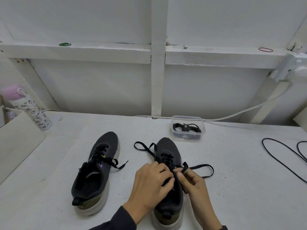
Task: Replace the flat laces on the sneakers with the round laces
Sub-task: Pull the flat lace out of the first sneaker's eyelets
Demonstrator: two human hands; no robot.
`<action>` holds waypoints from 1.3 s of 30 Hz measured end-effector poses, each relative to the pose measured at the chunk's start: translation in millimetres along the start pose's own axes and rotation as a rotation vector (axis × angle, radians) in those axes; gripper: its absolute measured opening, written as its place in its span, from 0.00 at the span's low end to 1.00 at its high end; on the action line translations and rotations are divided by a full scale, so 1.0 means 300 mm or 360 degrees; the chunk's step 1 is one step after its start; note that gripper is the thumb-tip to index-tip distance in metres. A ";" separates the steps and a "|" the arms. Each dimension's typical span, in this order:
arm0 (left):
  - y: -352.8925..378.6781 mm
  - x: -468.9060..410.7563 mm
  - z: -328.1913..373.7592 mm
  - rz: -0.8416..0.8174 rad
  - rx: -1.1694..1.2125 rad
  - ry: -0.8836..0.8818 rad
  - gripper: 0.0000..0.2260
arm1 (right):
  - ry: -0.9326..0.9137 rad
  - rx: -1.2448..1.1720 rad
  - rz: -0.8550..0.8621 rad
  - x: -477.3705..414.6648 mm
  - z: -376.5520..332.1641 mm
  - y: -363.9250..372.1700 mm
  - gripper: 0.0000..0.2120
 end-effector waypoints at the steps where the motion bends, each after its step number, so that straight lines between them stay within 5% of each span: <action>1: 0.004 0.002 -0.002 0.0011 0.0021 0.0014 0.07 | 0.0013 0.0001 0.0002 0.000 0.001 -0.005 0.06; 14: 0.041 -0.001 -0.008 -0.0058 -0.0069 0.0166 0.12 | 0.0000 0.0052 0.0089 -0.014 0.003 0.013 0.07; 21: 0.029 0.015 -0.033 0.0020 0.0363 -0.0023 0.05 | -0.0064 0.0095 0.0135 -0.006 0.006 0.024 0.08; 39: 0.050 0.001 -0.023 0.0121 0.0176 0.0150 0.09 | -0.0117 0.0265 0.0241 -0.013 0.019 0.035 0.12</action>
Point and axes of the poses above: each hand's wrist, its own x-axis away from the middle knuckle, its own y-axis out of the palm, z = x × y, the point moved 3 cm from there along -x, towards the middle knuckle, and after that the axes turned 11 degrees about z, right-handed, at the moved point
